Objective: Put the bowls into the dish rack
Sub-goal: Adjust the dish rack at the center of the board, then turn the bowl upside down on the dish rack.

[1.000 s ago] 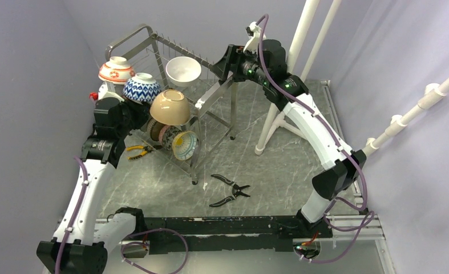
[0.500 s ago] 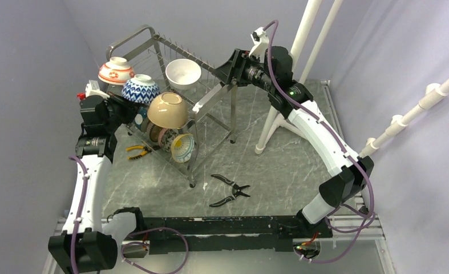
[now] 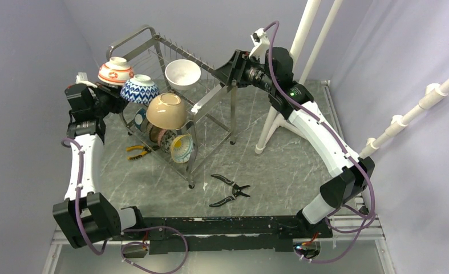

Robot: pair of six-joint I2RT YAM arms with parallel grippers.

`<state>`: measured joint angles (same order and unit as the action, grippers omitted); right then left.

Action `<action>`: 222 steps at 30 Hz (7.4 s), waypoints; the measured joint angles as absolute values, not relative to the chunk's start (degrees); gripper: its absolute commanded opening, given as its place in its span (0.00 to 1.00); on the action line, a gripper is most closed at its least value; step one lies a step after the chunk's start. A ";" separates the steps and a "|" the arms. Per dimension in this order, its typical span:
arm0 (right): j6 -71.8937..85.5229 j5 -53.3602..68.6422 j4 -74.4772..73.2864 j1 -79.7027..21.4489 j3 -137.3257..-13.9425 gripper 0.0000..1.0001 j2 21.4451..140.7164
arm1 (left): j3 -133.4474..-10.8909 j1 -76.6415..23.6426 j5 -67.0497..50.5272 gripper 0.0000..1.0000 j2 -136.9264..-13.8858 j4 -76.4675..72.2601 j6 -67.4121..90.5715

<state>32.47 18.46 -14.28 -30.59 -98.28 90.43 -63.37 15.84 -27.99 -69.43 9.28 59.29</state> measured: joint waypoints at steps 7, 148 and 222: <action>32.56 18.65 -14.28 -31.31 -98.17 0.66 90.41 | -66.74 19.44 -33.15 0.03 -74.59 7.88 59.83; 66.19 43.51 21.71 -35.00 -99.88 0.00 104.01 | -56.45 27.40 -27.97 0.65 -59.55 40.18 21.91; 71.79 38.04 31.86 -27.07 -82.00 0.77 97.71 | -104.38 -18.55 -22.00 0.50 -78.19 35.38 12.71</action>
